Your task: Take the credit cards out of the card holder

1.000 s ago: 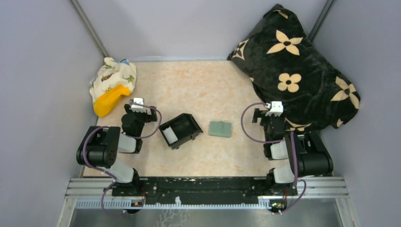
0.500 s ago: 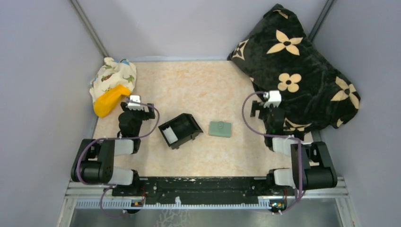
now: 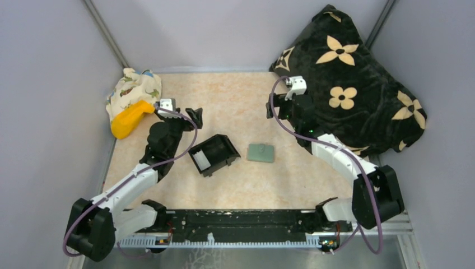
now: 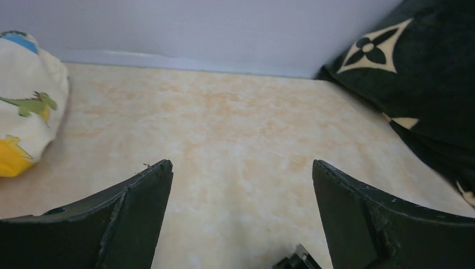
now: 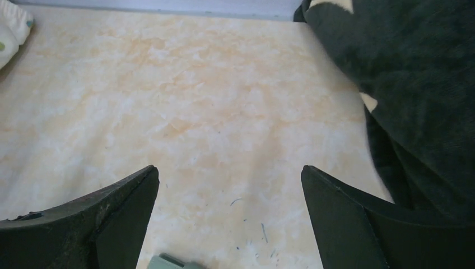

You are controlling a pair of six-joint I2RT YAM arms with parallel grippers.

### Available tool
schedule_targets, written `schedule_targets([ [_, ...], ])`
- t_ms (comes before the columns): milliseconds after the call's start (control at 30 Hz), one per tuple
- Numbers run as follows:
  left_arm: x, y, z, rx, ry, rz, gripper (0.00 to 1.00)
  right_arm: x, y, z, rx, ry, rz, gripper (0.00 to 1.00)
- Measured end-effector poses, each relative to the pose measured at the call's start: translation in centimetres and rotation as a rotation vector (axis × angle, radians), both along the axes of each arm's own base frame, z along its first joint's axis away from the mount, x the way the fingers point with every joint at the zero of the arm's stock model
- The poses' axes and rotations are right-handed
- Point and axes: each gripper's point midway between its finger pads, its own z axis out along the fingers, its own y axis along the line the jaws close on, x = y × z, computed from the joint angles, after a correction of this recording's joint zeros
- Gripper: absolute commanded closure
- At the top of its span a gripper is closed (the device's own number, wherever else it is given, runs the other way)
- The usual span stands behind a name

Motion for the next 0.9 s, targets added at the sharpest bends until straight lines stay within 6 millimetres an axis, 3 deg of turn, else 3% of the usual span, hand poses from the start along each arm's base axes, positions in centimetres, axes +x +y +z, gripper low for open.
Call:
schedule_targets([
  [67, -1.1, -1.7, 0.0, -0.012, 0.03, -0.042, 0.01, -0.3, 0.9, -1.0, -0.013, 0.04, 0.025, 0.4],
  [133, -1.9, -2.2, -0.6, -0.024, 0.074, -0.058, 0.0, -0.5, 2.0, -2.3, -0.03, 0.086, 0.057, 0.59],
  [233, -2.9, -2.2, -1.8, -0.045, 0.141, -0.058, 0.01, -0.7, 4.1, -4.6, -0.065, 0.164, 0.101, 0.71],
  [367, -4.5, -1.6, -3.1, -0.084, 0.209, -0.048, 0.01, -1.9, 9.6, -6.6, -0.109, 0.224, 0.23, 0.91],
  [533, -5.8, -0.8, -3.8, -0.168, 0.264, -0.011, 0.01, -2.6, 15.1, -8.2, -0.132, 0.27, 0.35, 0.94],
  [600, -6.2, -0.5, -5.1, -0.204, 0.306, 0.015, 0.1, -2.8, 16.5, -8.9, -0.133, 0.285, 0.384, 0.89],
  [700, -6.9, 0.0, -7.5, -0.234, 0.386, 0.061, 0.12, -3.6, 17.7, -10.0, -0.135, 0.31, 0.419, 0.74],
  [900, -7.5, 0.3, -10.2, -0.28, 0.495, 0.119, 0.13, -5.9, 20.4, -10.6, -0.169, 0.322, 0.491, 0.7],
])
